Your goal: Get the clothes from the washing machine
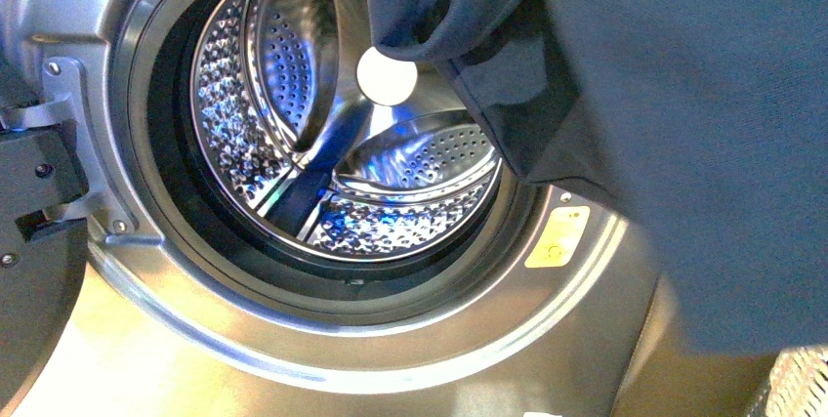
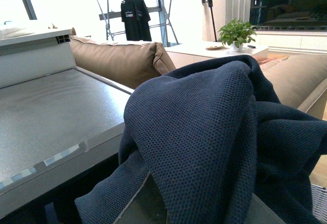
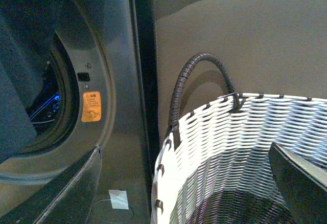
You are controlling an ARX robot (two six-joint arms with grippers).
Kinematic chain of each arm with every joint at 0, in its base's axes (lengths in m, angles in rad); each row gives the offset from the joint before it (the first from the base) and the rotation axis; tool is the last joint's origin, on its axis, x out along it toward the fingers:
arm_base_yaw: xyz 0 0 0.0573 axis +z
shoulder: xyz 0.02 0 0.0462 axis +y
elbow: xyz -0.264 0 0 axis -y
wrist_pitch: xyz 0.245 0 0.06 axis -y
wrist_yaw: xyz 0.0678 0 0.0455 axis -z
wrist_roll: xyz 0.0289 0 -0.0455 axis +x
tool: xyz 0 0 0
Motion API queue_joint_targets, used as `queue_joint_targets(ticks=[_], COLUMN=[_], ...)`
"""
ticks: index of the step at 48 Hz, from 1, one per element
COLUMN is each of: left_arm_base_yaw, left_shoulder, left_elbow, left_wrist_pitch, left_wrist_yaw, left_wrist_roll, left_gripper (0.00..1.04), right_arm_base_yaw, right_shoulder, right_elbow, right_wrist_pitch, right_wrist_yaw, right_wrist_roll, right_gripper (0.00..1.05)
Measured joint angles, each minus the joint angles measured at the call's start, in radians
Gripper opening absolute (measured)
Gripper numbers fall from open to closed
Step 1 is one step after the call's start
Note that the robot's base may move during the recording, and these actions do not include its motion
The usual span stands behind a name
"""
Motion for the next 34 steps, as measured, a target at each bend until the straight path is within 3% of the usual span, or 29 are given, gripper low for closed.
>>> queue_joint_targets(ticks=[22, 26, 28, 31, 34], left_arm_base_yaw=[0.000, 0.000, 0.000, 0.000, 0.000], left_shoulder=[0.001, 0.001, 0.001, 0.002, 0.002], left_elbow=[0.000, 0.000, 0.000, 0.000, 0.000], left_wrist_pitch=[0.000, 0.000, 0.000, 0.000, 0.000], left_wrist_yaw=[-0.001, 0.000, 0.000, 0.001, 0.000], left_wrist_roll=[0.000, 0.000, -0.001, 0.000, 0.000], left_gripper=[0.11, 0.11, 0.11, 0.11, 0.11], right_arm_base_yaw=[-0.005, -0.112, -0.181, -0.256, -0.298], right_shoulder=[0.002, 0.069, 0.122, 0.196, 0.280], right_elbow=[0.000, 0.006, 0.019, 0.046, 0.092], right_wrist_pitch=[0.002, 0.071, 0.111, 0.170, 0.251], right_wrist_yaw=[-0.019, -0.302, -0.498, -0.683, -0.808], right_wrist_roll=[0.004, 0.098, 0.169, 0.236, 0.290], right_gripper=[0.97, 0.97, 0.97, 0.97, 0.97])
